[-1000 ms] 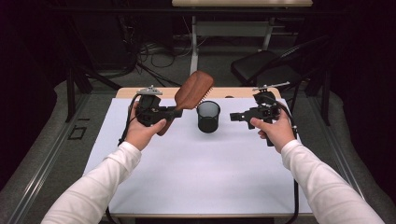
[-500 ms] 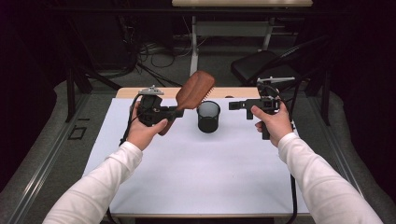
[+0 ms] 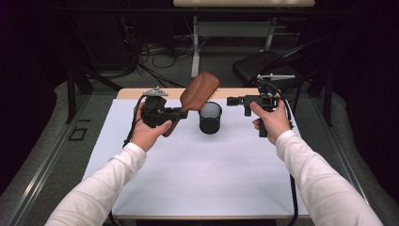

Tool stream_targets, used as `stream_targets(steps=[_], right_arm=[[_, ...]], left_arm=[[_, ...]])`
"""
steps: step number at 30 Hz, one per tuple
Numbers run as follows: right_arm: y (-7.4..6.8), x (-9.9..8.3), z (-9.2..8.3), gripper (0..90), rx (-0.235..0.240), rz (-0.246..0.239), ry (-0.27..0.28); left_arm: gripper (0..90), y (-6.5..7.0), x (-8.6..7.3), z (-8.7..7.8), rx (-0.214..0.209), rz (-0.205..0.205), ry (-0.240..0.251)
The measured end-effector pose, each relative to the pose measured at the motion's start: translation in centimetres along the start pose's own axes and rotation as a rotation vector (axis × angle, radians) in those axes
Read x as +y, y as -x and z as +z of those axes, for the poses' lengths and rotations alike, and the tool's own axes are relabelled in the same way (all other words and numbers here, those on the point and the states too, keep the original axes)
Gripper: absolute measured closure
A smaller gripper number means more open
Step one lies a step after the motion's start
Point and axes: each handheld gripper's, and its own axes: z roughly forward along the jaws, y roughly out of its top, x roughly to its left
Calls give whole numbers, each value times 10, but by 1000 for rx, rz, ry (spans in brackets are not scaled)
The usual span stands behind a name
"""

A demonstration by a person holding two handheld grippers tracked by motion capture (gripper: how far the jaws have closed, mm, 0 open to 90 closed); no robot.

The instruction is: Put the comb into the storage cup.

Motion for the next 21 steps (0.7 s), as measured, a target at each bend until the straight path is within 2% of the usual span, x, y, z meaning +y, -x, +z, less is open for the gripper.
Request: stream_targets(steps=[13, 21], right_arm=[[-10, 3, 13, 93, 52, 28, 9], [-19, 6, 21, 93, 70, 19, 10]], left_arm=[[722, 8, 2, 10, -19, 11, -7], [722, 14, 3, 15, -37, 21, -6]])
